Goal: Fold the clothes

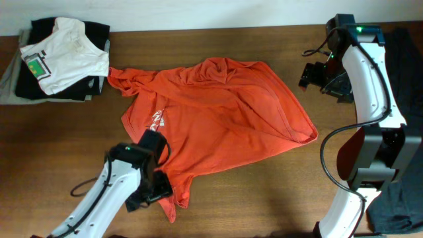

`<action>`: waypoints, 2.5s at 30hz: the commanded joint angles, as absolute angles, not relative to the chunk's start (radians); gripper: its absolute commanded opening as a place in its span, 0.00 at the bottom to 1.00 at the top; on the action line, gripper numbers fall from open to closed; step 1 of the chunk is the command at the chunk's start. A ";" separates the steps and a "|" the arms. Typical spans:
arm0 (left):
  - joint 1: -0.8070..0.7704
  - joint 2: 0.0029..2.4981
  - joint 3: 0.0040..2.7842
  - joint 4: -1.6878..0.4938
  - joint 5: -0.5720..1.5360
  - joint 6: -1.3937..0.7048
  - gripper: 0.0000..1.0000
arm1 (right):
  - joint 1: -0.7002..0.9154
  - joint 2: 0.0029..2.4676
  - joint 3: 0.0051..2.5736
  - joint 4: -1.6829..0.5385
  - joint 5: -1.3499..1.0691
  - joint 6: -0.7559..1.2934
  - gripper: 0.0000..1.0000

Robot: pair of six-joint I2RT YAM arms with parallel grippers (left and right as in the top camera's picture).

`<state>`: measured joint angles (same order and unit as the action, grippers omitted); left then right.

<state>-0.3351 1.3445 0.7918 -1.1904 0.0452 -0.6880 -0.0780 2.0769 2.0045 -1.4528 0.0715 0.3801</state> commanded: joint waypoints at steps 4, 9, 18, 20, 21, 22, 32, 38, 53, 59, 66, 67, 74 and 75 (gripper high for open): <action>-0.416 1.342 0.696 -1.125 0.218 -0.690 0.76 | -0.073 2.088 1.999 -1.435 0.102 0.371 0.99; -0.445 1.342 0.614 -0.982 0.214 -0.796 0.77 | -0.073 2.103 1.999 -1.436 0.102 0.371 0.99; -0.444 1.342 0.547 -0.918 0.176 -0.796 0.63 | -0.073 2.103 1.999 -1.436 0.102 0.371 0.99; -0.444 1.338 0.556 -0.944 0.160 -0.796 0.61 | -0.073 2.103 1.999 -1.435 0.110 0.371 0.99; -0.444 1.337 0.571 -0.979 0.125 -0.796 0.59 | -0.073 2.103 1.999 -1.435 0.110 0.371 0.99; -0.444 1.335 0.584 -1.007 0.092 -0.796 0.59 | -0.073 2.103 1.999 -1.435 0.110 0.371 0.99; -0.444 1.333 0.573 -0.972 0.071 -0.841 0.08 | -0.073 2.121 1.984 -1.436 0.110 0.371 0.99; -0.444 1.333 0.573 -0.970 0.070 -0.841 0.01 | -0.185 2.121 1.983 -1.505 0.110 0.397 0.99; -0.444 1.333 0.573 -0.951 0.063 -0.840 0.01 | -0.210 2.121 1.447 -1.158 -0.123 0.271 0.31; -0.444 1.330 0.627 -0.982 0.070 -0.840 0.01 | -0.210 2.102 1.451 -1.137 -0.120 0.339 0.04; -0.432 1.076 1.308 -1.355 -0.274 -0.730 0.01 | -0.256 1.768 1.710 -1.291 -0.184 0.294 0.04; -0.413 1.049 1.476 -1.371 -0.280 -0.672 0.01 | -0.256 1.703 1.781 -1.320 -0.219 0.287 0.04; -0.396 1.032 2.244 -1.461 -0.472 -0.581 0.01 | -0.256 1.477 2.500 -1.595 -0.224 0.284 0.04; -0.396 1.032 2.255 -1.460 -0.497 -0.581 0.01 | -0.256 1.477 2.553 -1.611 -0.218 0.284 0.04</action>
<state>-0.4015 1.0225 2.2032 -1.4609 -0.4099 -0.6155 -0.2501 1.4750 2.4390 -1.5864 -0.2291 0.2874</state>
